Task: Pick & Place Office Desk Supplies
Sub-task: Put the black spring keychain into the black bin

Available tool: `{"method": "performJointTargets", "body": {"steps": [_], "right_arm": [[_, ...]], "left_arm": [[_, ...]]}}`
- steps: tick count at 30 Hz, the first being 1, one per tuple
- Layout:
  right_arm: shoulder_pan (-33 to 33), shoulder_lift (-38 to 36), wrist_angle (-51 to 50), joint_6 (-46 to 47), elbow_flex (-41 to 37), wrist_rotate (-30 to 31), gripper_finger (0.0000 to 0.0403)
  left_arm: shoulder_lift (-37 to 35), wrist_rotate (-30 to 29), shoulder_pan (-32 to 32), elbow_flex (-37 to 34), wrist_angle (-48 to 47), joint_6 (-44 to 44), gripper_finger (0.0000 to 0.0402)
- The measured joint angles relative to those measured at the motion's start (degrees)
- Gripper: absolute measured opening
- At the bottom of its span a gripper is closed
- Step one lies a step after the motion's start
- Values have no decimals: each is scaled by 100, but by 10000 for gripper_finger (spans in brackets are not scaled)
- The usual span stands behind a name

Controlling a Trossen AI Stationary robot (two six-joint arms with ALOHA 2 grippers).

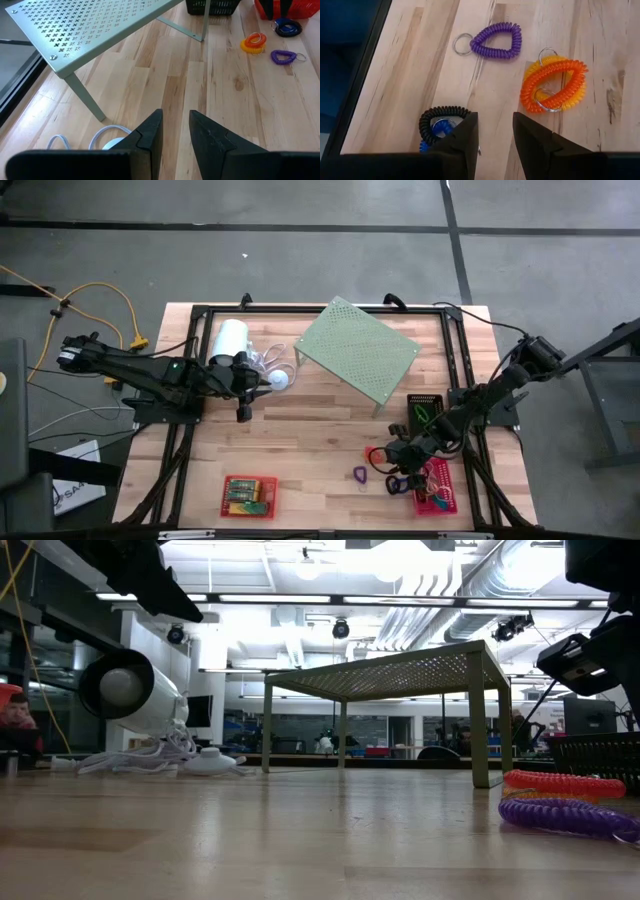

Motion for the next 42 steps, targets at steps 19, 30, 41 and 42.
{"method": "performJointTargets", "body": {"steps": [19, 30, 41, 42], "right_arm": [[-17, 955, -1526, -625, 1537, -129, 109], [-17, 1435, -2181, -754, 2046, -166, 109], [-17, 1478, -2465, -595, 2044, -106, 109], [-17, 1509, -2464, -535, 2044, -117, 109]], "left_arm": [[0, 0, -1, -2, -1, 1, 89], [0, 0, -1, -2, 0, 0, 89], [0, 0, -2, -2, -2, 1, 89], [0, 0, 0, -2, -2, 1, 89]]}}
